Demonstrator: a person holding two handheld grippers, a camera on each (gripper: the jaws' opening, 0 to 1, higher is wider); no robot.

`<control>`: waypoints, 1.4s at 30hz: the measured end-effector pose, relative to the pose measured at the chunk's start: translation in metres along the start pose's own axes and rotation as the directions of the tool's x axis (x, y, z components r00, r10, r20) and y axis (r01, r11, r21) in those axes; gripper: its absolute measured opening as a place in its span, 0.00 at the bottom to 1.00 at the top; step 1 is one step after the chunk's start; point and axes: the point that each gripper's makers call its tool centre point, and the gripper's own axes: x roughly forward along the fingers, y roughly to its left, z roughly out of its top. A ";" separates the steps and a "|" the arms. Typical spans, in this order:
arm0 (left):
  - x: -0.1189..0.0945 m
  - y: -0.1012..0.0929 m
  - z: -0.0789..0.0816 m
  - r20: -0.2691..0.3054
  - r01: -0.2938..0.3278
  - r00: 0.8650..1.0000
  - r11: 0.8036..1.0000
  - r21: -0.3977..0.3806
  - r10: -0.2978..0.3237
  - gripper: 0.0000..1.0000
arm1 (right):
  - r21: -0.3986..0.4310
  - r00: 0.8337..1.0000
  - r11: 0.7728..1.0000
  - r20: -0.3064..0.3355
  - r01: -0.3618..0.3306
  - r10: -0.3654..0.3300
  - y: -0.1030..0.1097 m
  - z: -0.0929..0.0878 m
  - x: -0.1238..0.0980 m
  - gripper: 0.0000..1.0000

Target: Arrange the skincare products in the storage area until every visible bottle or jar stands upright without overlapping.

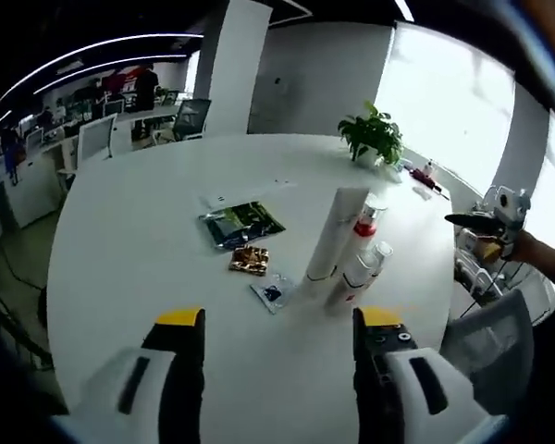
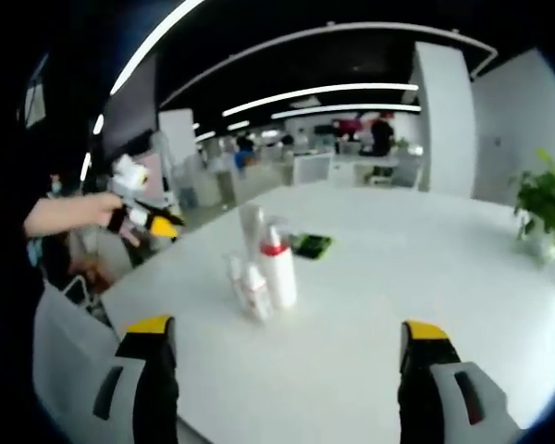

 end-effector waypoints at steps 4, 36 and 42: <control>0.016 0.007 0.007 0.008 -0.003 1.000 0.999 0.033 0.002 0.59 | 0.011 1.000 1.000 -0.010 0.012 -0.012 -0.005 -0.005 -0.002 0.98; 0.177 0.053 0.036 -0.104 0.030 0.995 0.939 0.344 0.006 0.54 | 0.092 0.996 0.996 -0.090 0.011 -0.003 -0.024 -0.045 0.028 0.96; 0.200 0.060 0.041 -0.109 0.024 0.994 0.906 0.423 0.024 0.51 | 0.107 0.995 0.994 -0.102 0.025 -0.014 -0.030 -0.054 0.028 0.95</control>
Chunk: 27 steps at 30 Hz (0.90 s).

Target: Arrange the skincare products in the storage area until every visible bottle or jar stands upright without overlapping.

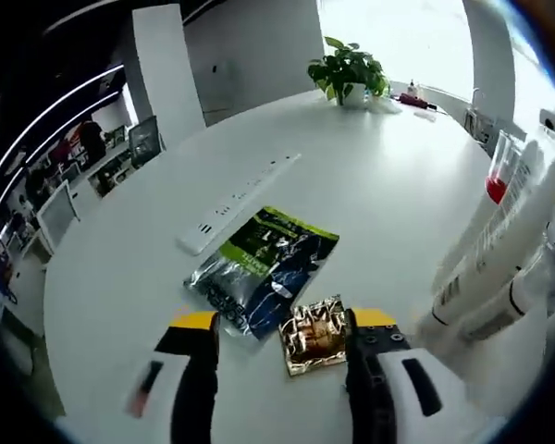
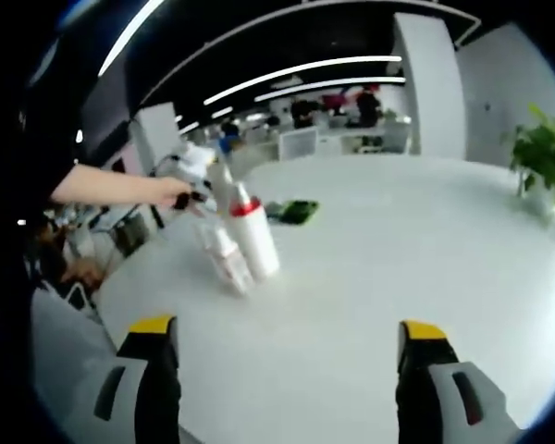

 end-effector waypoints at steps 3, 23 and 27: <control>0.012 -0.001 0.003 -0.008 0.011 1.000 0.999 0.050 -0.010 0.53 | 0.023 1.000 1.000 0.005 0.004 -0.004 0.000 -0.001 0.000 0.95; 0.058 -0.009 0.007 -0.075 0.072 0.995 0.984 0.160 -0.061 0.34 | 0.073 0.999 0.997 0.048 0.018 -0.021 -0.010 0.006 0.005 0.94; 0.060 -0.017 0.006 -0.067 0.116 0.992 0.985 0.124 -0.108 0.17 | 0.070 0.999 0.997 0.034 0.016 -0.018 -0.010 0.002 0.006 0.94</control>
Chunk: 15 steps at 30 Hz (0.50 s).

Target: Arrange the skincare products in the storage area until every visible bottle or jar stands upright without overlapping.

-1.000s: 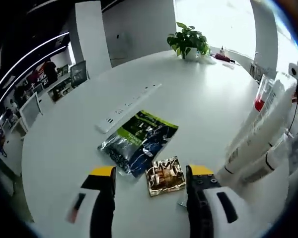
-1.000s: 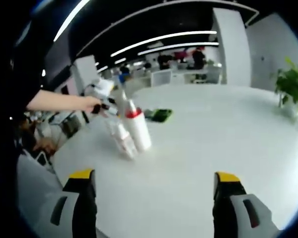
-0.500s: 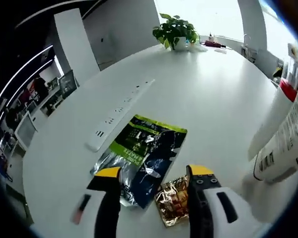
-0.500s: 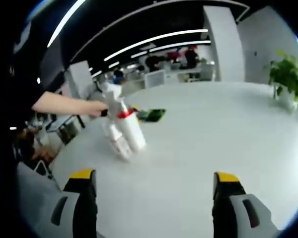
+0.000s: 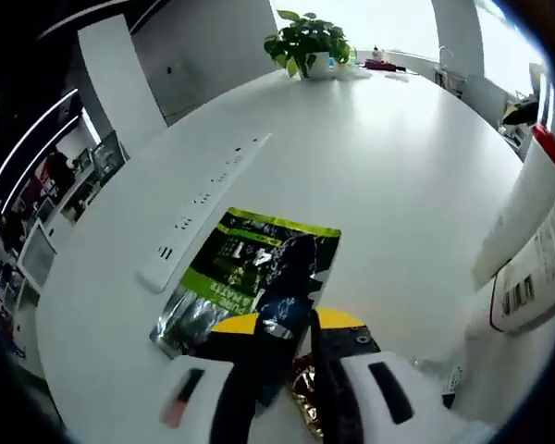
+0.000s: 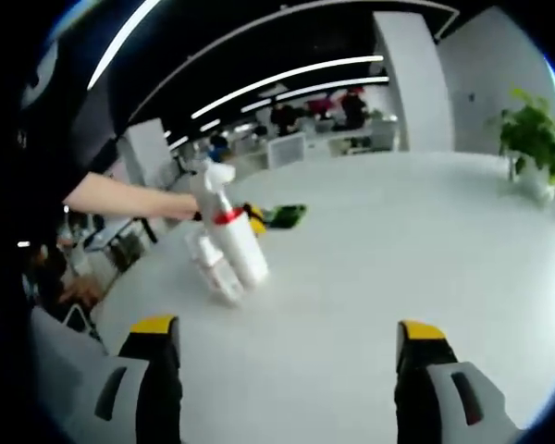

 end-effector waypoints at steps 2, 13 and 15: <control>0.000 0.000 0.000 0.001 0.005 1.000 1.000 -0.008 -0.004 0.09 | 0.001 1.000 1.000 0.001 0.002 -0.002 -0.002 -0.001 0.000 0.94; 0.000 0.005 -0.003 0.018 0.030 0.999 0.977 -0.211 -0.027 0.00 | 0.011 1.000 1.000 -0.001 0.012 -0.012 -0.006 -0.003 0.003 0.93; 0.001 0.005 -0.002 0.004 0.024 1.000 0.979 -0.202 -0.024 0.00 | 0.010 1.000 1.000 0.003 0.009 -0.009 -0.004 -0.001 0.004 0.93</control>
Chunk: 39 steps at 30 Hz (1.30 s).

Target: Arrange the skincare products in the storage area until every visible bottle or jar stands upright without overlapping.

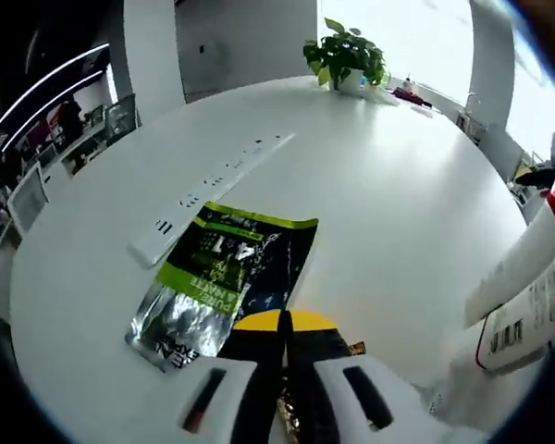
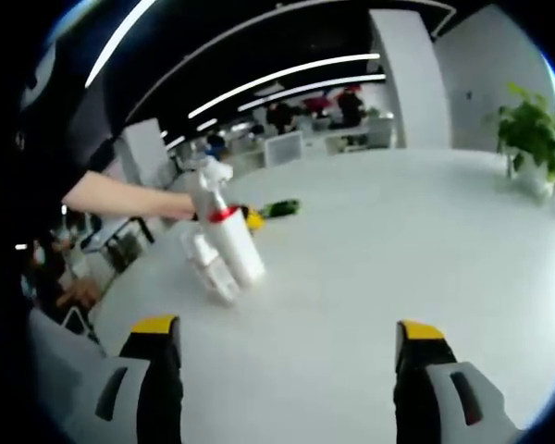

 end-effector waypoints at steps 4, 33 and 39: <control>-0.001 0.003 -0.002 -0.017 -0.031 0.999 0.998 0.046 0.031 0.00 | -0.014 1.000 1.000 0.005 -0.005 0.005 0.001 0.006 0.001 0.93; -0.111 0.048 0.051 0.131 -0.186 0.975 0.982 0.022 0.181 0.00 | -0.088 0.994 0.994 0.082 -0.064 0.071 0.037 0.052 -0.010 0.95; -0.136 0.042 0.060 0.159 -0.179 0.971 0.984 0.004 0.176 0.00 | -0.122 0.991 0.989 0.089 -0.086 0.097 0.049 0.061 -0.011 0.95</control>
